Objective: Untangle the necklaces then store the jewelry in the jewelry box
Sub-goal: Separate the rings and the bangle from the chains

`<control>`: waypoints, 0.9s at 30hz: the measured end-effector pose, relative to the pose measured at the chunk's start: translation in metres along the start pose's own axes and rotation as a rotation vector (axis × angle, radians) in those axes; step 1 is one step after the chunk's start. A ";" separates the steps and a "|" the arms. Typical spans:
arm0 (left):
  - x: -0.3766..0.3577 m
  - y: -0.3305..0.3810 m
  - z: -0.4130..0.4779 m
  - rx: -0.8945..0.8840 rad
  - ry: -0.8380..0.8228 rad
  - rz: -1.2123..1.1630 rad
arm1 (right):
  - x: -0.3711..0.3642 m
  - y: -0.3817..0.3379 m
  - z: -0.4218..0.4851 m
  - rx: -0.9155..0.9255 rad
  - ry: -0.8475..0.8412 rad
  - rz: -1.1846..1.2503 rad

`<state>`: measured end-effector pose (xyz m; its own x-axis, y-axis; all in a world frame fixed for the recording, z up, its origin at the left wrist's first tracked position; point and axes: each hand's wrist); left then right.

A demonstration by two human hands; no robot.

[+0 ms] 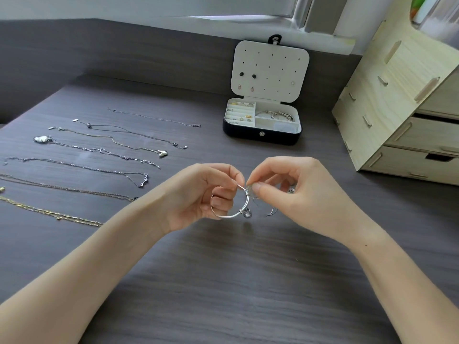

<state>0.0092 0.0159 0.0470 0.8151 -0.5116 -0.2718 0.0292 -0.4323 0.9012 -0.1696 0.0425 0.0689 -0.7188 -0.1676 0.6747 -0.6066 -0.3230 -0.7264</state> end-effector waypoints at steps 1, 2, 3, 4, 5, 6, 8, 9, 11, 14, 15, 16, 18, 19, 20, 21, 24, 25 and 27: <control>-0.001 0.000 -0.001 0.005 -0.014 0.011 | -0.001 0.000 0.000 0.001 0.007 -0.009; -0.002 0.001 -0.001 0.007 -0.029 0.032 | -0.003 0.000 0.001 -0.009 0.018 -0.004; -0.003 0.001 -0.002 0.003 -0.045 0.062 | -0.004 0.000 0.001 -0.027 0.031 0.012; -0.003 0.000 -0.002 -0.006 -0.056 0.108 | -0.006 0.000 0.001 -0.047 0.038 0.038; -0.004 -0.001 -0.002 -0.017 -0.062 0.161 | -0.008 0.001 0.002 -0.061 0.031 0.063; -0.005 -0.002 -0.002 -0.021 -0.055 0.213 | -0.010 0.001 0.003 -0.070 0.007 0.078; -0.006 -0.004 -0.002 -0.007 -0.024 0.270 | -0.012 0.002 0.003 -0.087 -0.059 0.070; -0.006 -0.004 -0.001 0.001 -0.006 0.273 | -0.012 0.002 0.004 -0.099 -0.084 0.062; -0.005 -0.005 0.000 0.009 0.015 0.256 | -0.010 0.004 0.005 -0.127 -0.102 0.078; -0.004 -0.003 0.000 0.003 0.004 0.219 | -0.008 0.003 0.005 -0.164 -0.102 0.172; -0.004 -0.002 -0.001 0.008 -0.001 0.213 | -0.007 0.003 0.005 -0.162 -0.105 0.183; -0.003 -0.001 -0.002 0.019 -0.006 0.208 | -0.007 0.003 0.005 -0.155 -0.110 0.183; -0.004 0.000 -0.002 0.042 -0.010 0.192 | -0.005 0.003 0.006 -0.143 -0.123 0.182; -0.004 0.000 -0.001 0.054 -0.005 0.177 | -0.004 0.003 0.006 -0.137 -0.134 0.182; -0.003 0.000 -0.001 0.062 0.001 0.158 | -0.003 0.004 0.006 -0.133 -0.149 0.182; -0.003 0.000 0.000 0.066 0.005 0.138 | -0.002 0.005 0.006 -0.130 -0.169 0.180; -0.003 0.000 0.001 0.072 0.014 0.102 | -0.001 0.004 0.004 -0.102 -0.233 0.169; -0.003 0.000 0.001 0.075 0.018 0.102 | -0.001 0.003 0.004 -0.083 -0.241 0.157; -0.002 0.000 0.001 0.079 0.022 0.112 | -0.002 0.001 0.003 -0.059 -0.241 0.123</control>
<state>0.0072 0.0168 0.0470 0.8234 -0.5438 -0.1621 -0.1082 -0.4309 0.8959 -0.1682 0.0396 0.0670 -0.6910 -0.4217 0.5871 -0.5432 -0.2330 -0.8066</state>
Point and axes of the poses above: each hand's wrist, its own z-axis towards the middle knuckle, its own x-axis out of the back of the hand, y = z × x, and after that the axes turned 3 degrees about -y, right-handed
